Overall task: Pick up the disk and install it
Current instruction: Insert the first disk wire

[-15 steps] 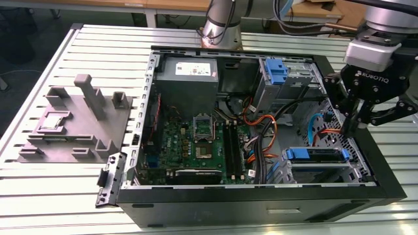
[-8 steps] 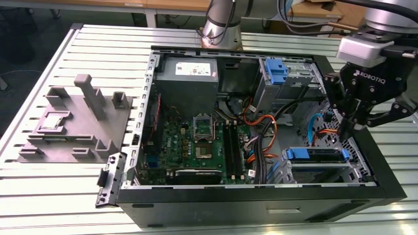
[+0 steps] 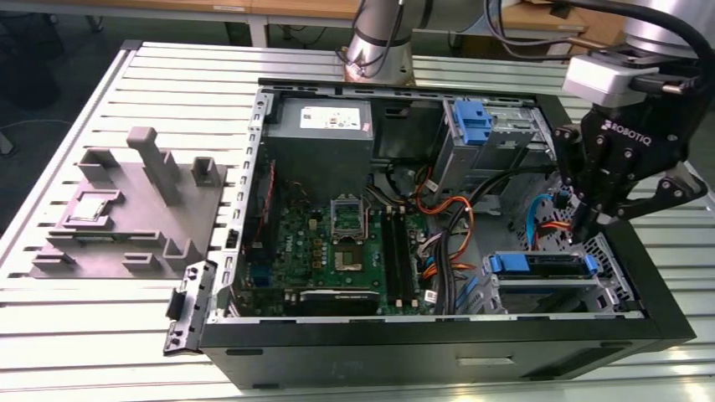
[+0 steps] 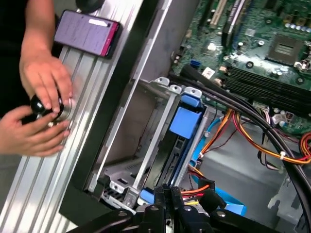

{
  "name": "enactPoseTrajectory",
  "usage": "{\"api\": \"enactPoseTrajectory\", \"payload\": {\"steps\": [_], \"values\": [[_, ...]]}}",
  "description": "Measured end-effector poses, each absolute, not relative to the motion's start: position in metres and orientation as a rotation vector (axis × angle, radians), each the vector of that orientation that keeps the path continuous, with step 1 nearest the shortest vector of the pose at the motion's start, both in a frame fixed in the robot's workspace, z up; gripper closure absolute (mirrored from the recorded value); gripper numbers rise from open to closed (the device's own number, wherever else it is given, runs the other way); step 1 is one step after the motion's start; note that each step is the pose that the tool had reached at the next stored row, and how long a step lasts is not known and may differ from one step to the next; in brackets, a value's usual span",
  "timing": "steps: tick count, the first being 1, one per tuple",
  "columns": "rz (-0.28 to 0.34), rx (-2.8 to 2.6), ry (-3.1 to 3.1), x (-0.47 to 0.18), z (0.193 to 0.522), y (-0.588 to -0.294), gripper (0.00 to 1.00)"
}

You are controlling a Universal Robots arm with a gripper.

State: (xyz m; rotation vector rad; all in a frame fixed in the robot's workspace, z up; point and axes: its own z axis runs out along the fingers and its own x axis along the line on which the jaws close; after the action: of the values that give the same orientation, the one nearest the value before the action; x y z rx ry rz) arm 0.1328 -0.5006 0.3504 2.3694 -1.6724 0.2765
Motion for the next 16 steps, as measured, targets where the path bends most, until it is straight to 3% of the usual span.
{"api": "enactPoseTrajectory", "payload": {"steps": [16], "values": [[0.271,2.342,-1.707,0.1328,0.3501,-0.5005,0.84]]}}
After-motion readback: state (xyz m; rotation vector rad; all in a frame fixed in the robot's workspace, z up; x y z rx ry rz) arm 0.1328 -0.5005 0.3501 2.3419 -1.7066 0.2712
